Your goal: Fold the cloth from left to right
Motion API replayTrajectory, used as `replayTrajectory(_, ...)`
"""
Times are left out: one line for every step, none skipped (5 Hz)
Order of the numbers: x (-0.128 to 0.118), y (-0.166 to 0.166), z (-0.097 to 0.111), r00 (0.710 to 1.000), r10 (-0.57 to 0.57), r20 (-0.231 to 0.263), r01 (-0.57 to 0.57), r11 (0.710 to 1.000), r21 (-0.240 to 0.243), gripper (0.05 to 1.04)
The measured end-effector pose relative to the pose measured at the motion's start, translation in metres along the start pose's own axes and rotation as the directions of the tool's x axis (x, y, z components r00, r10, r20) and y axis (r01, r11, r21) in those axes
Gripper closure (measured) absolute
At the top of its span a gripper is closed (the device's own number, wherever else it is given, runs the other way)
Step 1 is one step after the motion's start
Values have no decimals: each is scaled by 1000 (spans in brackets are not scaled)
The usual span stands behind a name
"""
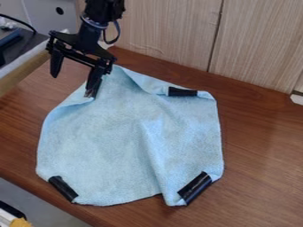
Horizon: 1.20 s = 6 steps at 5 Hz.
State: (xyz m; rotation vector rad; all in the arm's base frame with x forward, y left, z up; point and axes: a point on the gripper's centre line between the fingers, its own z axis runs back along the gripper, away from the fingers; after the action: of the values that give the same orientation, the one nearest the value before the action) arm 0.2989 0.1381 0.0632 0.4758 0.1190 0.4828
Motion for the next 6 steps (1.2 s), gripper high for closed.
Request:
replayTrajectory(-2, -4, -9, 1000, -13, -27, 14, 1000, 5, 83)
replayTrajectory(-12, -2, -24, 997, -62, -47, 62, 998, 8, 83)
replayTrajectory(-28, 13, -29, 997, -67, -46, 65, 997, -50, 83)
replayTrajectory(-38, 18, -42, 991, -122, -51, 118, 991, -63, 83)
replayTrajectory(-37, 23, -48, 986, -167, -29, 165, 985, -59, 83)
replayTrajectory(-38, 17, -59, 972, -230, -46, 227, 971, -69, 117)
